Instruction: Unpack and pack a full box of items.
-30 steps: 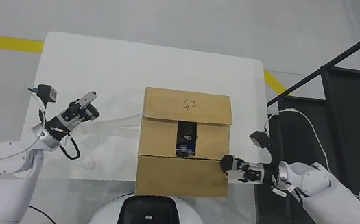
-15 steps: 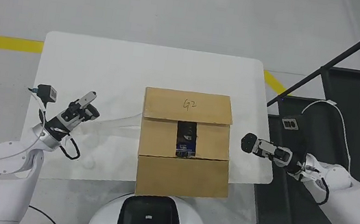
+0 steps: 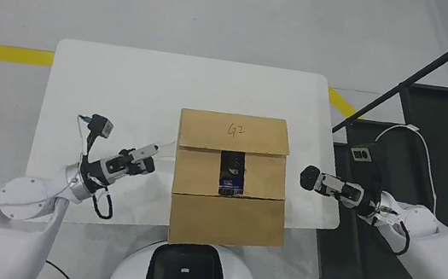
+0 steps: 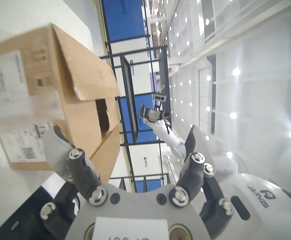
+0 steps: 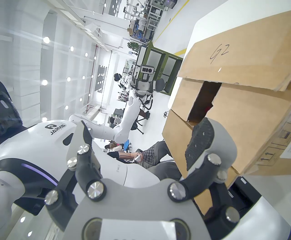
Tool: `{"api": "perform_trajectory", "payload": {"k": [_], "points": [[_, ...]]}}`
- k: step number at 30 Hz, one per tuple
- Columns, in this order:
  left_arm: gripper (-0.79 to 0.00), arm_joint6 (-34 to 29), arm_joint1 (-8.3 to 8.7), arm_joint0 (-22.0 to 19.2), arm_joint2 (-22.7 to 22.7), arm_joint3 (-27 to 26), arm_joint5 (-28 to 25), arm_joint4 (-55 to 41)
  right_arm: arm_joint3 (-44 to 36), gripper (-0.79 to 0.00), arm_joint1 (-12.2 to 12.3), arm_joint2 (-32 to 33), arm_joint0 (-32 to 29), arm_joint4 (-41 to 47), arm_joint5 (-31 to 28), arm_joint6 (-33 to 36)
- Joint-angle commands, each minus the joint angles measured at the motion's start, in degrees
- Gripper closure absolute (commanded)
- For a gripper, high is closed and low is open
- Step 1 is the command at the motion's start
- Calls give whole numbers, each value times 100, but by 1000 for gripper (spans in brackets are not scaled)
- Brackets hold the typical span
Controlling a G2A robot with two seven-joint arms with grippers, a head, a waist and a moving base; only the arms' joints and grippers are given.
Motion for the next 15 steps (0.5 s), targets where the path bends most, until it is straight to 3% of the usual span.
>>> {"api": "perform_trajectory", "payload": {"k": [1,8,15], "points": [[-785,-245,8,-57,133,-45,110,-43,0,-785,0,0,0,0,0,0],[-785,-195,-23,-468,595,202,312,-204,0,-785,0,0,0,0,0,0],[-785,398,-111,-1019,975,810,578,-560,0,-785,0,0,0,0,0,0]]}}
